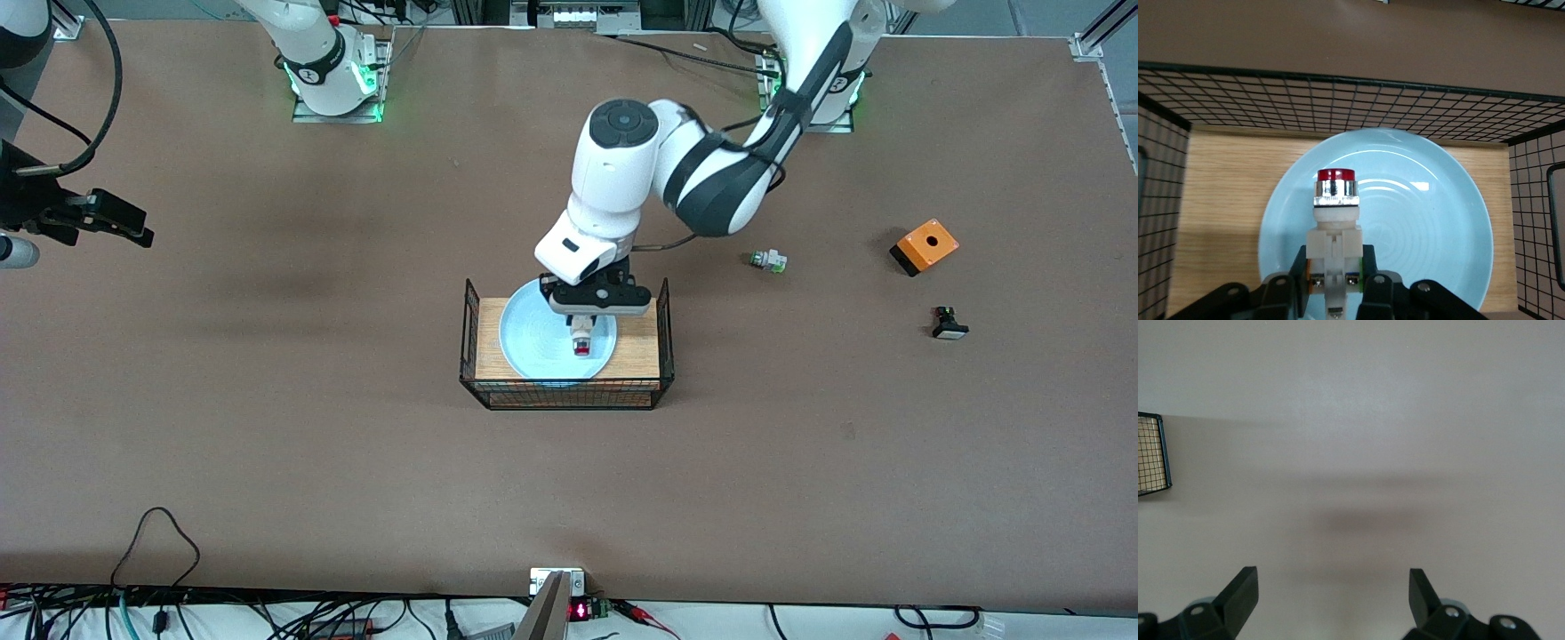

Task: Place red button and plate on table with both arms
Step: 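Lift the red button out of the tray toward the orange box, then lower the red button onto the table and open the left gripper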

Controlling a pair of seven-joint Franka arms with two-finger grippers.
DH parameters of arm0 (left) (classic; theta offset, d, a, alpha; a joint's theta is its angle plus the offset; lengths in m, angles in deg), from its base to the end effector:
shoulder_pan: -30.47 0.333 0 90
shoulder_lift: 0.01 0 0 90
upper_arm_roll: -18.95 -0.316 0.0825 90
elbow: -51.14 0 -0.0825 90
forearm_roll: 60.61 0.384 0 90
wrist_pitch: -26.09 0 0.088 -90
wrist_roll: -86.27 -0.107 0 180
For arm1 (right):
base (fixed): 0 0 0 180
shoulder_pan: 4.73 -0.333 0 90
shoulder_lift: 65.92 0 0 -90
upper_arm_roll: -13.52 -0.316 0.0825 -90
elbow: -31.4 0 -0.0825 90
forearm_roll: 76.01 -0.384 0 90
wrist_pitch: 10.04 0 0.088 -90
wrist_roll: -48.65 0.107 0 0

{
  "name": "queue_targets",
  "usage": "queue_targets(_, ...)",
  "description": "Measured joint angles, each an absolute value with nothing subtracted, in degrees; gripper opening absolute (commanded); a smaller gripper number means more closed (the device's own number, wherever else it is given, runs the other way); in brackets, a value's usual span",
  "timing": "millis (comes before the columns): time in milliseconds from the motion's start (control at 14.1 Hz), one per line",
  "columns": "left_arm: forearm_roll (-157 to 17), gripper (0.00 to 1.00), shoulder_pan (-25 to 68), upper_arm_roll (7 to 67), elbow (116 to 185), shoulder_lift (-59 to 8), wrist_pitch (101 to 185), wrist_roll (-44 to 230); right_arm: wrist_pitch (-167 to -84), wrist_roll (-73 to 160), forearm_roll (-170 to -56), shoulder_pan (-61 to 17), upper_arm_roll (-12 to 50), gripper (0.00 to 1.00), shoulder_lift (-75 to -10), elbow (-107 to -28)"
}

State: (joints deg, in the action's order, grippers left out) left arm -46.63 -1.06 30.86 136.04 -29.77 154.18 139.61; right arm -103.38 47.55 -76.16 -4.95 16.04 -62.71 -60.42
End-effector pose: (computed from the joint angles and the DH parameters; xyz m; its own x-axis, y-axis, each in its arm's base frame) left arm 0.5471 -0.4714 0.4039 0.9662 0.0972 0.2387 0.0700 -0.9903 0.1199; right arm 0.5742 -0.0221 0.5829 0.9993 -0.0211 -0.0294 -0.0211 -0.9998 -0.0007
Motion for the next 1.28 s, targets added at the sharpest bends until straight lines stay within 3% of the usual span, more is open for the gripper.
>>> queue_targets(497,-48.1,0.13,2.8,30.0,134.7,-17.3,124.0,120.2,-103.4,47.5,-76.2,-5.0,16.0,1.00,-62.8,-60.4)
queue_targets(639,-48.2,0.13,7.0,28.4,135.3,-15.8,120.1,110.0,-103.4,47.5,-76.2,-5.0,15.9,1.00,-62.8,-60.4)
queue_targets(995,-48.5,0.15,18.6,24.9,143.0,-16.0,122.7,88.8,-103.4,47.5,-76.2,-5.0,15.9,1.00,-62.8,-60.3)
queue_targets(1279,-48.5,0.15,22.0,18.7,155.7,-16.5,137.5,78.0,-103.3,47.5,-76.2,-5.3,15.8,1.00,-62.5,-60.3)
